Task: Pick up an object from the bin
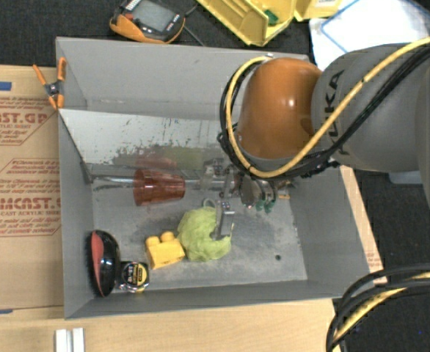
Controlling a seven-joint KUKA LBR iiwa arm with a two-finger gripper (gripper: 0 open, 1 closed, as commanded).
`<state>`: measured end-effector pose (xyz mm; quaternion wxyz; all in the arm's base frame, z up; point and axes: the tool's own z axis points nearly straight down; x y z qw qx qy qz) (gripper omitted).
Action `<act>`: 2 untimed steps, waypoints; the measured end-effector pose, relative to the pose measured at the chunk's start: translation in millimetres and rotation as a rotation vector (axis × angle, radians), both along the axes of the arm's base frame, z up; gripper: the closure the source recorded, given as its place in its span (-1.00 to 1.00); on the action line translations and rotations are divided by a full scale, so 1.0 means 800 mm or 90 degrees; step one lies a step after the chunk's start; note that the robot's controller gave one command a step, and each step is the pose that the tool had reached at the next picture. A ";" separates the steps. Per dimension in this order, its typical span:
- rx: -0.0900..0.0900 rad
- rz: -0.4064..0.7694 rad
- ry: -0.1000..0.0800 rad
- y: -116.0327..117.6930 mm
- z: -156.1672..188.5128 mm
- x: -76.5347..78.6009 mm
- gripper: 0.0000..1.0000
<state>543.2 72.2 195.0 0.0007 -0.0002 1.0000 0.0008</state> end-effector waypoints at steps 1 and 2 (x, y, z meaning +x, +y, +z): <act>0.000 0.000 0.000 0.000 0.000 0.000 -1.00; 0.000 0.167 0.003 0.018 -0.088 -0.007 -1.00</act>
Offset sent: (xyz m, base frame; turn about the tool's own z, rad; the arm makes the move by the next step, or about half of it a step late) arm -0.0041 0.0135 -0.0677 -0.2606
